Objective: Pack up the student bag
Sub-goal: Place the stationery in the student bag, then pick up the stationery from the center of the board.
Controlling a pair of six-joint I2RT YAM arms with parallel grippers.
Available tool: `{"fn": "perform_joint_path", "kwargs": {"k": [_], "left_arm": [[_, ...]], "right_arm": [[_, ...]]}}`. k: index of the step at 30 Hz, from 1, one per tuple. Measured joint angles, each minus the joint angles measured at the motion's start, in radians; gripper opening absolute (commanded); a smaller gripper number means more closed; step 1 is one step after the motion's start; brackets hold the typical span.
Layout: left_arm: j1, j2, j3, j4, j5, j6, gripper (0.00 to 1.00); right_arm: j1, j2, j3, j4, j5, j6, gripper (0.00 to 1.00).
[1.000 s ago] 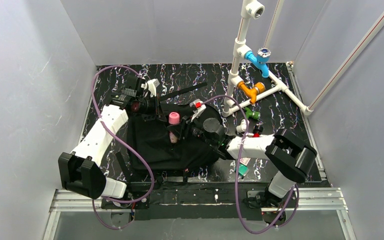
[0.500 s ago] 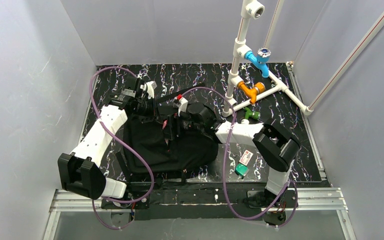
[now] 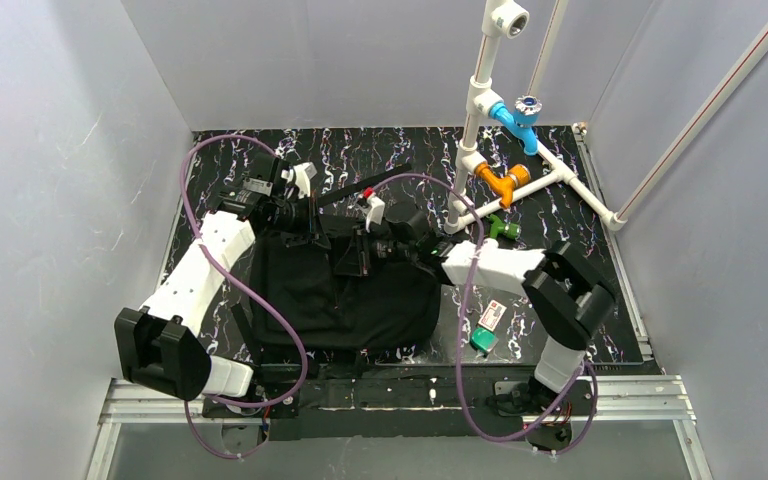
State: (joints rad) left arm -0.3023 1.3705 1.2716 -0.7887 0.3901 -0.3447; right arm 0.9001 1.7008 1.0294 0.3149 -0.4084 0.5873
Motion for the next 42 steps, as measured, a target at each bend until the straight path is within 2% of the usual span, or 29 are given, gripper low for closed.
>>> {"fn": "perform_joint_path", "kwargs": {"k": [3, 4, 7, 10, 15, 18, 21, 25, 30, 35, 39, 42], "left_arm": [[0.000, -0.003, -0.001, 0.006, 0.005, -0.006, 0.00], [0.000, -0.003, -0.003, 0.007, 0.007, -0.008, 0.00], [0.003, -0.003, -0.015, 0.020, -0.005, -0.009, 0.00], [0.004, -0.003, -0.024, 0.030, -0.005, -0.014, 0.00], [0.004, -0.010, -0.032, 0.040, -0.008, -0.014, 0.00], [0.004, -0.010, -0.038, 0.051, -0.008, -0.014, 0.00], [0.004, -0.010, -0.042, 0.059, -0.007, -0.014, 0.00], [0.004, -0.009, -0.051, 0.070, -0.003, -0.014, 0.00], [0.004, -0.009, -0.054, 0.077, 0.003, -0.014, 0.00], [0.004, -0.009, -0.058, 0.086, 0.021, -0.015, 0.00], [0.004, -0.009, -0.068, 0.094, 0.029, -0.016, 0.00], [0.004, -0.009, -0.069, 0.098, 0.030, -0.015, 0.00]], "right_arm": [[0.007, 0.106, 0.038, 0.116, -0.026, 0.064, 0.18], [0.014, 0.151, 0.065, 0.140, -0.032, 0.079, 0.24], [0.024, 0.203, 0.102, 0.156, -0.037, 0.091, 0.56], [0.031, 0.135, 0.123, -0.003, 0.001, 0.011, 0.71], [0.024, -0.108, 0.166, -0.437, 0.194, -0.159, 0.98], [0.019, -0.281, 0.153, -0.615, 0.329, -0.200, 0.98], [0.018, -0.423, 0.118, -0.747, 0.486, -0.171, 0.98], [0.015, -0.548, 0.011, -0.911, 0.716, -0.011, 0.98], [0.003, -0.560, -0.159, -1.116, 0.902, 0.285, 0.98], [-0.040, -0.640, -0.260, -1.172, 0.984, 0.496, 0.98], [-0.115, -0.658, -0.338, -1.179, 1.011, 0.547, 0.98], [-0.126, -0.687, -0.396, -1.159, 0.997, 0.546, 0.96]]}}
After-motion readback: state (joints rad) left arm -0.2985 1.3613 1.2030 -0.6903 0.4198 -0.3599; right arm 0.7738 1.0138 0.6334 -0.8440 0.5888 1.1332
